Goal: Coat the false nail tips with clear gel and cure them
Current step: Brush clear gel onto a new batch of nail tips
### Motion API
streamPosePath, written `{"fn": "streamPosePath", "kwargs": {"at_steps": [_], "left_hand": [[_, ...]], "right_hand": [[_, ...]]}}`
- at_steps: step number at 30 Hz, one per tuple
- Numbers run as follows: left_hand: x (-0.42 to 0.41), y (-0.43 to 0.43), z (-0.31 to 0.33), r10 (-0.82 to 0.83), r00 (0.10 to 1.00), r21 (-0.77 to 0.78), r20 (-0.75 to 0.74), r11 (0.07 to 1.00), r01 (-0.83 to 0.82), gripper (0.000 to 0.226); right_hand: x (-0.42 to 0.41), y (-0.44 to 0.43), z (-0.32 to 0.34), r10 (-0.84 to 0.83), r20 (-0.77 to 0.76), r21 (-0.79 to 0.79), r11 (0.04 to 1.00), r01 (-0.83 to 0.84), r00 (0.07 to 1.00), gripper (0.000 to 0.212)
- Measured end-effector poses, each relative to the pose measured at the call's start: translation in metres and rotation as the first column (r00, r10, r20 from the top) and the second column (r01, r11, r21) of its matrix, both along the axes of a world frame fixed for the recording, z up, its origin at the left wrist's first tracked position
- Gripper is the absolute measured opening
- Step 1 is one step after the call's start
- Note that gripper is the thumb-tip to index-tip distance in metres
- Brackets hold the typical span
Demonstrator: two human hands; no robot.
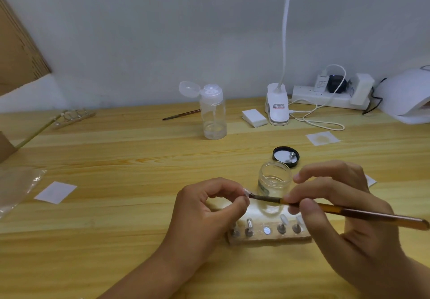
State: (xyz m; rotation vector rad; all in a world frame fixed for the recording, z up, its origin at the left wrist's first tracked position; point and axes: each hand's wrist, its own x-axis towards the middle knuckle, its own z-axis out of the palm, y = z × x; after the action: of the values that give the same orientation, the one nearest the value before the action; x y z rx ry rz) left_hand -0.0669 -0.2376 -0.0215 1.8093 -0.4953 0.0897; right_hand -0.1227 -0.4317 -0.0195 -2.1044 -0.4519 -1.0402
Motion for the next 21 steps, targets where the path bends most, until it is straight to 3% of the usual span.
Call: {"fn": "streamPosePath", "kwargs": {"at_steps": [5, 21], "left_hand": [[0.0014, 0.0012, -0.0019, -0.004, 1.000, 0.007, -0.014, 1.000, 0.004, 0.020], [0.0027, 0.0010, -0.0035, -0.015, 0.998, -0.052, -0.057, 0.999, 0.012, 0.014]], "right_hand": [[0.0000, -0.0029, 0.0017, -0.035, 0.012, 0.024, 0.999, 0.034, 0.999, 0.016], [0.0012, 0.0019, -0.0010, -0.021, -0.047, 0.058, 0.998, 0.024, 0.999, 0.018]]}}
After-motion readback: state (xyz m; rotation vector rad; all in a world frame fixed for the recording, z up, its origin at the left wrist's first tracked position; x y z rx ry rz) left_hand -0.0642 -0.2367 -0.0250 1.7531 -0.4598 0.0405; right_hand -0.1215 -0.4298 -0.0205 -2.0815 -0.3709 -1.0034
